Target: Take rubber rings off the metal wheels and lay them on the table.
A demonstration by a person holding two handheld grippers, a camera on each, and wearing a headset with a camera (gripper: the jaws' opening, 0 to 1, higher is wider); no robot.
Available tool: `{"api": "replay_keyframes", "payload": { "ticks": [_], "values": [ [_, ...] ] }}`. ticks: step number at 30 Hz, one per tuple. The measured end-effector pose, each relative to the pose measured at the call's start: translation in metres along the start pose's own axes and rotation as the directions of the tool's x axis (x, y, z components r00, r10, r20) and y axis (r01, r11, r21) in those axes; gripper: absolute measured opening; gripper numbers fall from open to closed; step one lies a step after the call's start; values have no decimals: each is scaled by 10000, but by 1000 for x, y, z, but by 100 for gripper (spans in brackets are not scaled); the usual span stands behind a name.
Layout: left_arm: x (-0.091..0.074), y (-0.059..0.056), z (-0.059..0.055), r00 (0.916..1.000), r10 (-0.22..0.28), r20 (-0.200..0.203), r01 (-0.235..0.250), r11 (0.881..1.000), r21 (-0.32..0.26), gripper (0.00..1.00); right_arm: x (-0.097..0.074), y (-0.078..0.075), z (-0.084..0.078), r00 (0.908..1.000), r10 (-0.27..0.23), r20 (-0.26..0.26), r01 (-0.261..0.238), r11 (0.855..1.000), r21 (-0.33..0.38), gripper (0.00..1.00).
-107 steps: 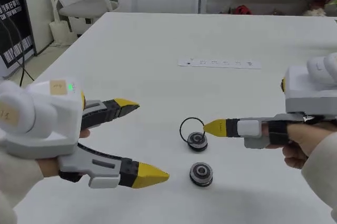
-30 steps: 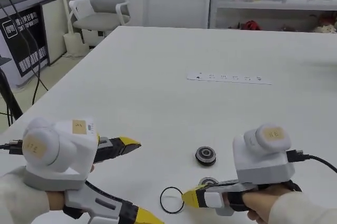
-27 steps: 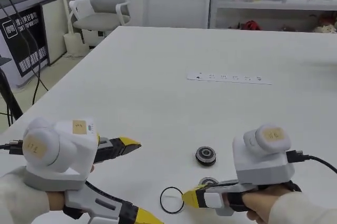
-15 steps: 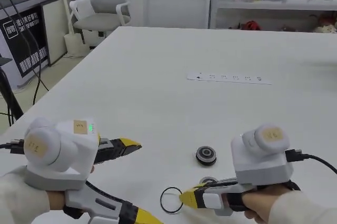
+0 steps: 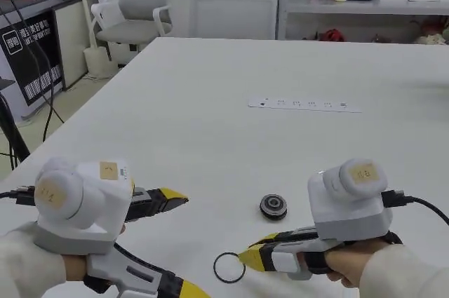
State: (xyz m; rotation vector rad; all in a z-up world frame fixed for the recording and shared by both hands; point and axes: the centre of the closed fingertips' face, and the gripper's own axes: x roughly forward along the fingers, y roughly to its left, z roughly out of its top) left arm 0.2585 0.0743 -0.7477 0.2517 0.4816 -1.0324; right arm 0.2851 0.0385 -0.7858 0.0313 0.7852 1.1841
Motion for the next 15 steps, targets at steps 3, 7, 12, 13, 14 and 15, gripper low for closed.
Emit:
{"api": "replay_keyframes", "payload": {
  "ticks": [3,7,12,13,14,15],
  "values": [
    [0,0,0,10000,8,20,-8,10000,-18,97,-5,-2,7,9997,-112,225,115,9998,-138,13],
    [0,0,1,10000,-2,42,2,10000,-38,97,-11,-1,16,9988,-140,464,154,9994,-304,16],
    [-1,0,1,10000,-13,63,13,10000,-51,96,-20,0,26,9971,-195,729,238,9980,-585,18],
    [-1,-1,1,10000,-13,69,13,10000,-54,96,-22,0,28,9967,-209,786,259,9976,-637,19],
    [-1,-1,2,10000,-15,83,16,10000,-54,96,-24,-1,30,9962,-238,838,295,9972,-683,19],
    [-1,-1,2,10000,-14,92,15,10000,-51,96,-26,-2,33,9954,-295,911,366,9964,-771,19]
  ]
}}
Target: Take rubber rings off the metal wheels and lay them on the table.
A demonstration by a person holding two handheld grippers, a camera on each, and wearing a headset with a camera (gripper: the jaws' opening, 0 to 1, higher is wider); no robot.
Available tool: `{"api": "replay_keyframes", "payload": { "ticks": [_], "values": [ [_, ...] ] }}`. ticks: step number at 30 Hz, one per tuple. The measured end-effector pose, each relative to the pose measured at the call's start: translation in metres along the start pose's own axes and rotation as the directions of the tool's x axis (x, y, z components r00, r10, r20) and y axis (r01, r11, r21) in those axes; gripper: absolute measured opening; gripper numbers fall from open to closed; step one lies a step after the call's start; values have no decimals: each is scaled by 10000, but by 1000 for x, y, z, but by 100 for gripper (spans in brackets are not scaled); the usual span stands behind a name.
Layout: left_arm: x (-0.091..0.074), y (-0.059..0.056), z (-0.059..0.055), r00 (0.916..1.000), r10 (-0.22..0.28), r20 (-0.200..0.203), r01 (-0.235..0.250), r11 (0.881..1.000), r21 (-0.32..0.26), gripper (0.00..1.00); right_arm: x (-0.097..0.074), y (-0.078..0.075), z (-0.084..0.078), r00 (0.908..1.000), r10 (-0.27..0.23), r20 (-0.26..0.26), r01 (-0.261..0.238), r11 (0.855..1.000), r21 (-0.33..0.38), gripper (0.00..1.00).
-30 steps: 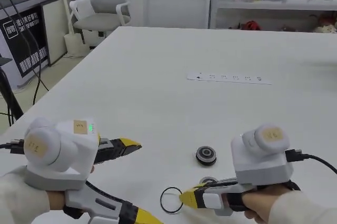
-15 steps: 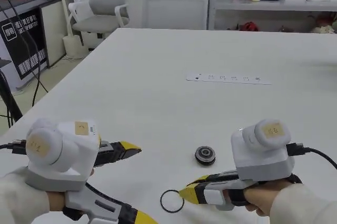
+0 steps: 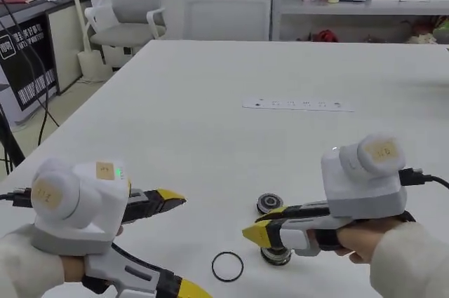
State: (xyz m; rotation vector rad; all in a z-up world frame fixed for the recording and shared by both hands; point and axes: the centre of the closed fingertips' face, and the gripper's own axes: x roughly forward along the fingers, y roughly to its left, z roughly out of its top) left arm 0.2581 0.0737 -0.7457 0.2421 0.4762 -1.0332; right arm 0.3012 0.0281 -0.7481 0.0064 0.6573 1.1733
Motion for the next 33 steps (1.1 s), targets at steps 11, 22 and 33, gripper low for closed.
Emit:
{"api": "replay_keyframes", "payload": {
  "ticks": [11,22,33],
  "values": [
    [-1,0,1,10000,41,37,-41,10000,-9,96,-26,-9,31,9952,-386,897,426,9982,-429,24],
    [-1,-1,5,9998,4,201,-4,10000,-19,96,-50,-16,44,9874,-738,1399,865,9925,-868,31],
    [2,-8,10,9994,-236,250,231,9996,168,96,-56,-26,31,9871,-483,1526,640,9930,-994,40]
  ]
}}
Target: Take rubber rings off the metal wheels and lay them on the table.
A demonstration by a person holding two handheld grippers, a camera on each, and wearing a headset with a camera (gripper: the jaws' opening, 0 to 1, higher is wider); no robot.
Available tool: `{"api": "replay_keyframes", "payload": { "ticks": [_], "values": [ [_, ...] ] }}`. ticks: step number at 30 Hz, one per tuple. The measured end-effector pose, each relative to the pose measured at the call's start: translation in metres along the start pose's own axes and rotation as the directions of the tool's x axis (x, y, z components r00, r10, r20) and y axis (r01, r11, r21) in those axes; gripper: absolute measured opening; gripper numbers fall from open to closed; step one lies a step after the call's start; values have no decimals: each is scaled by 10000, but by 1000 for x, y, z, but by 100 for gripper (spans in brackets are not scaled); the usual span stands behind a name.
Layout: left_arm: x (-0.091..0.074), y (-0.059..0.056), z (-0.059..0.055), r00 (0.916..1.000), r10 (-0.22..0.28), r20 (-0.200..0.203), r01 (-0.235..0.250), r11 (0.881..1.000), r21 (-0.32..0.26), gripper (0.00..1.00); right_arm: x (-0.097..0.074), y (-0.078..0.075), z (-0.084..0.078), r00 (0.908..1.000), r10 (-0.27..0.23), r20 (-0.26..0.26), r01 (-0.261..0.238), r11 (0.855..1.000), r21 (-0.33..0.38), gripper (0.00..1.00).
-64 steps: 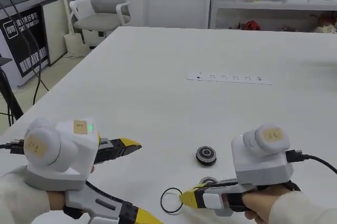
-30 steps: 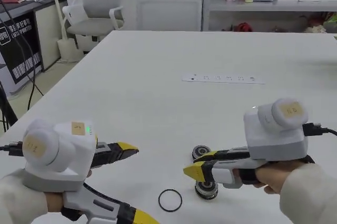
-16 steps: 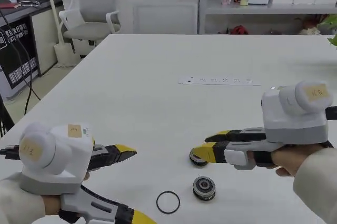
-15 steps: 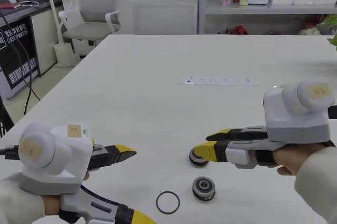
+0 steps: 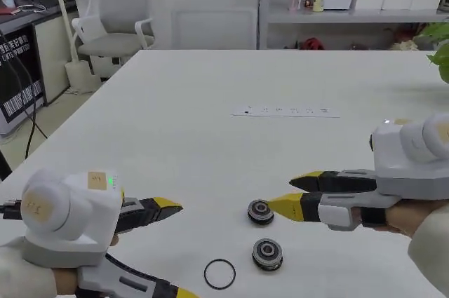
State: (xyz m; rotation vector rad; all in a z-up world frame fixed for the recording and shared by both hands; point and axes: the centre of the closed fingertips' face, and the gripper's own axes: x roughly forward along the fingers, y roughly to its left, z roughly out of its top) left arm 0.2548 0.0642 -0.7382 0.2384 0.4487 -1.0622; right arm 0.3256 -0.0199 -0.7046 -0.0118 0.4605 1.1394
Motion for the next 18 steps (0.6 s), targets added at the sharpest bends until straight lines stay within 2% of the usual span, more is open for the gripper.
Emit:
{"api": "replay_keyframes", "payload": {
  "ticks": [5,9,11,12,15,18],
  "values": [
    [-2,3,7,9998,210,38,-211,9995,250,96,-1,-8,-12,9995,-156,-281,157,9999,20,41],
    [-4,9,20,9988,472,160,-480,9974,530,96,-3,-14,-18,9993,-173,-323,178,9997,153,41],
    [-6,14,27,9973,729,41,-730,9934,883,95,-3,-16,-21,9987,-272,-434,281,9994,190,41],
    [-6,13,28,9975,697,59,-700,9935,902,95,-4,-17,-22,9985,-282,-470,292,9994,186,41],
    [-8,12,46,9978,564,343,-595,9937,953,95,-4,-17,-24,9982,-276,-523,289,9993,256,40],
    [-7,12,60,9975,534,471,-589,9904,1250,95,-1,-13,-30,9970,-154,-753,166,9997,155,39]
  ]
}}
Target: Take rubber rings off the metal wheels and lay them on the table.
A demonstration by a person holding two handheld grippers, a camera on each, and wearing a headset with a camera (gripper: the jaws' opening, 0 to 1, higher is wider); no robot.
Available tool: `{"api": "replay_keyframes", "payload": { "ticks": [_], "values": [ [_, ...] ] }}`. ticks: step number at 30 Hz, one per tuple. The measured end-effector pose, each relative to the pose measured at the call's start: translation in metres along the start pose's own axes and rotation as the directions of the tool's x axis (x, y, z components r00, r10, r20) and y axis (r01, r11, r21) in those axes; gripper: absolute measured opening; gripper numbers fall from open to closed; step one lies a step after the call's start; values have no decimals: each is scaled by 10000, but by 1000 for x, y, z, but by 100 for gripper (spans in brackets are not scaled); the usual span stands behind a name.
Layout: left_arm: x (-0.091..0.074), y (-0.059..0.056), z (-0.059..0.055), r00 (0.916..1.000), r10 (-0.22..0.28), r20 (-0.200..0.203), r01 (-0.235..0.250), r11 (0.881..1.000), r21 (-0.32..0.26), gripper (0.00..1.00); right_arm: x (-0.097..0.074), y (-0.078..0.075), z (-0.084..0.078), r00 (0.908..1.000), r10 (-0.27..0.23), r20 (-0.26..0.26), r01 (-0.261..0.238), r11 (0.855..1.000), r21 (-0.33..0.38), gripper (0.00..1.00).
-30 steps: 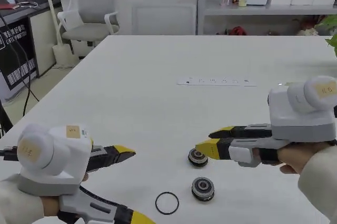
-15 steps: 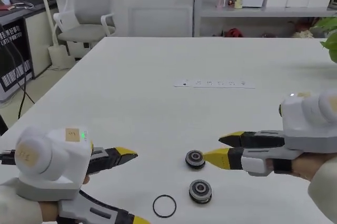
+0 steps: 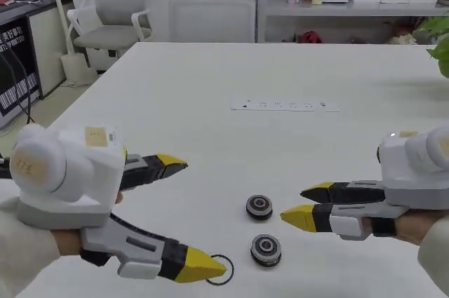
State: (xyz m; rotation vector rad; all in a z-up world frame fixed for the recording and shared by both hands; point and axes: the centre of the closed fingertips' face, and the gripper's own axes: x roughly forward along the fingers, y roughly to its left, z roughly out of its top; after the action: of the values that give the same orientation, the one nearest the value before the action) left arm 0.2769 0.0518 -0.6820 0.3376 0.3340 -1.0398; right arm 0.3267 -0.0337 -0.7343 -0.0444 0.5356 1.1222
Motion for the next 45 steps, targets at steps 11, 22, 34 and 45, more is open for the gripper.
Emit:
{"api": "replay_keyframes", "payload": {
  "ticks": [11,22,34,45],
  "values": [
    [16,18,40,9999,-18,166,5,9971,765,90,5,3,-9,9989,251,-399,-260,9994,-224,39],
    [52,33,40,9988,361,329,-392,9942,997,76,12,6,-24,9957,377,-845,-407,9986,-346,38],
    [86,16,-1,9998,-13,175,2,9979,646,57,20,8,-40,9896,523,-1343,-604,9965,-572,37],
    [102,1,-27,9991,-420,-15,420,9991,-82,42,27,16,-62,9730,714,-2196,-978,9889,-1117,34]
  ]
}}
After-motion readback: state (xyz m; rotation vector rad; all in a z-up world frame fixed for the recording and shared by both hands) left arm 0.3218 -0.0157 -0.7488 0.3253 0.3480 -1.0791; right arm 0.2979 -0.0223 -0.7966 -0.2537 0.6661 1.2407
